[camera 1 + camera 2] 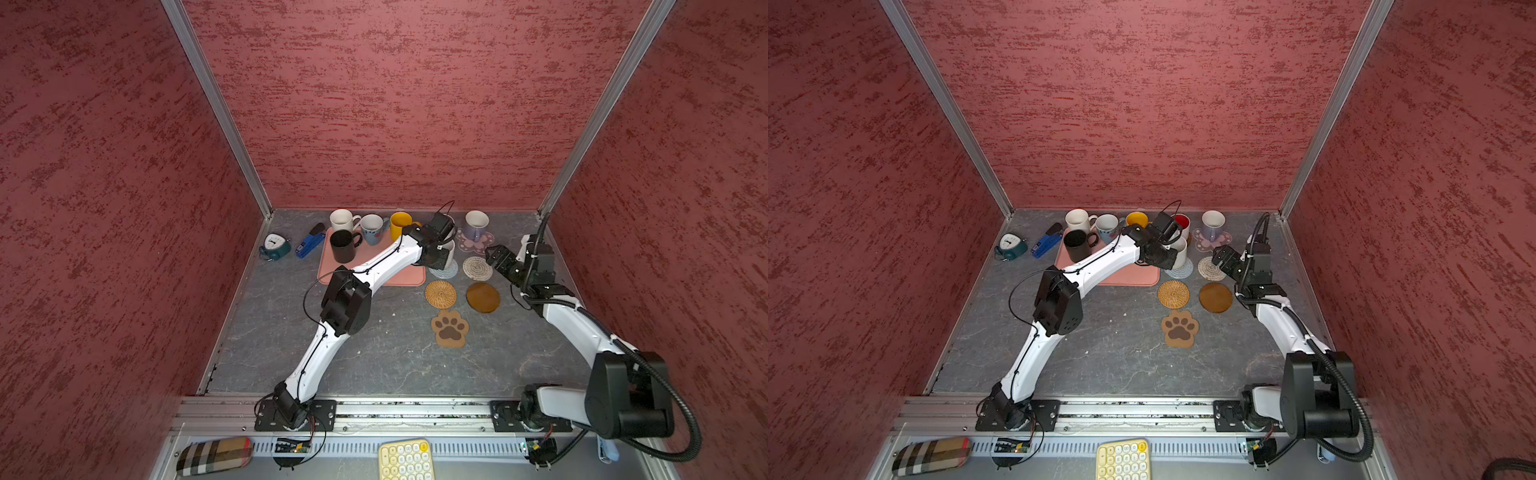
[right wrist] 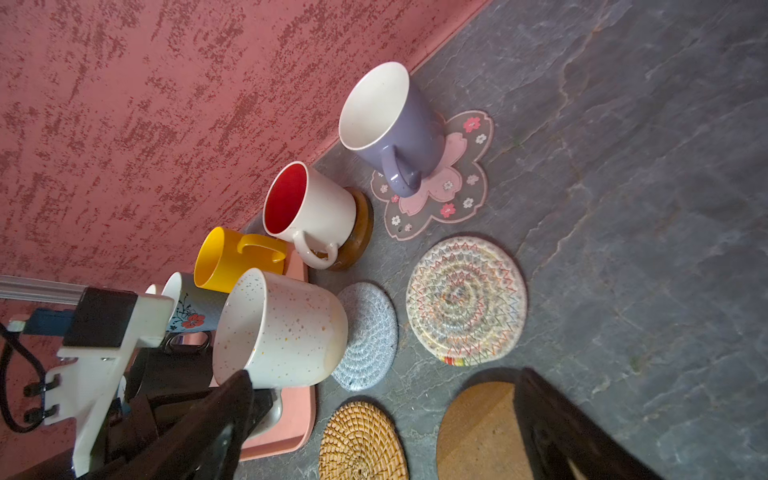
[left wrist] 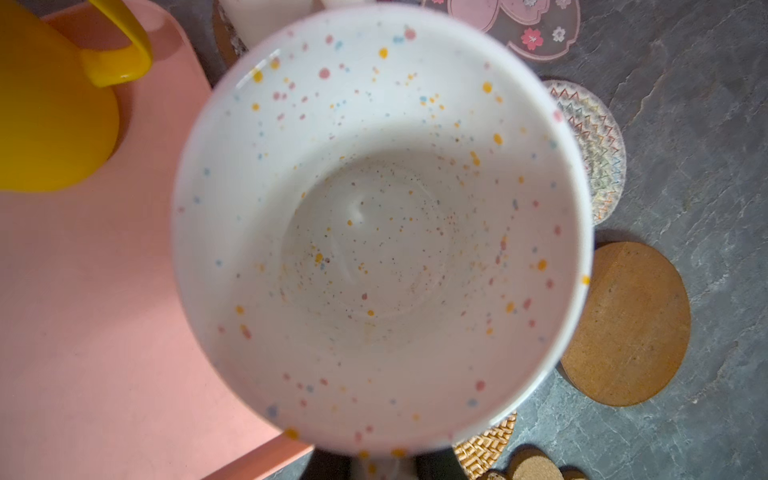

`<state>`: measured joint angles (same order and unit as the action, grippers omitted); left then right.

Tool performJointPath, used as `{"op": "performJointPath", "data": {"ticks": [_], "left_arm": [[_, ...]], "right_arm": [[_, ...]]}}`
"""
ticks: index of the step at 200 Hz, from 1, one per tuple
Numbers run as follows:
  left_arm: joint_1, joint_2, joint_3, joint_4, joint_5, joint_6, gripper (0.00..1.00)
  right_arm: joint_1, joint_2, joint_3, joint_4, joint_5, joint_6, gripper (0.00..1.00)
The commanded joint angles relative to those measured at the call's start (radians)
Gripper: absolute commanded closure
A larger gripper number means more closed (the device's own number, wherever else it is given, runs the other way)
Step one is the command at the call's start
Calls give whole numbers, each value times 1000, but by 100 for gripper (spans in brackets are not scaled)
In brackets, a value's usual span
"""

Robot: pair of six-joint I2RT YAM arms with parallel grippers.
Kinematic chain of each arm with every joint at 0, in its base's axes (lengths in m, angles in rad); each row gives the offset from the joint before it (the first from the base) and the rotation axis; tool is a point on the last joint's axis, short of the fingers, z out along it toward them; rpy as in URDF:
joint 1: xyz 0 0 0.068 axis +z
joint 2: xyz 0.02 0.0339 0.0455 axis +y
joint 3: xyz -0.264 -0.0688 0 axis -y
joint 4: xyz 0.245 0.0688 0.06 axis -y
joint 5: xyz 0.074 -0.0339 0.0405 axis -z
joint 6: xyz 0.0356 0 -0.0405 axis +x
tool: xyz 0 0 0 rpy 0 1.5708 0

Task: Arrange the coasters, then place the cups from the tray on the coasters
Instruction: 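Lift the white speckled mug by its rim with the left gripper toward the coasters, then lower the speckled mug onto the light blue woven coaster with the left gripper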

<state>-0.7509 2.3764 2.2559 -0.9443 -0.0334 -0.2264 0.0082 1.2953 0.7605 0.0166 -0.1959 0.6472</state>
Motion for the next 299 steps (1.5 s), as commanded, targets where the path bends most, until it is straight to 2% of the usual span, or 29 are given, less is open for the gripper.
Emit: {"op": "performJointPath", "data": {"ticks": [1, 299], "left_arm": [[-8, 9, 59, 69, 0, 12, 100], [-33, 45, 105, 87, -16, -21, 100]], "right_arm": [[-7, -2, 5, 47, -20, 8, 2], [-9, -5, -27, 74, -33, 11, 2]]}}
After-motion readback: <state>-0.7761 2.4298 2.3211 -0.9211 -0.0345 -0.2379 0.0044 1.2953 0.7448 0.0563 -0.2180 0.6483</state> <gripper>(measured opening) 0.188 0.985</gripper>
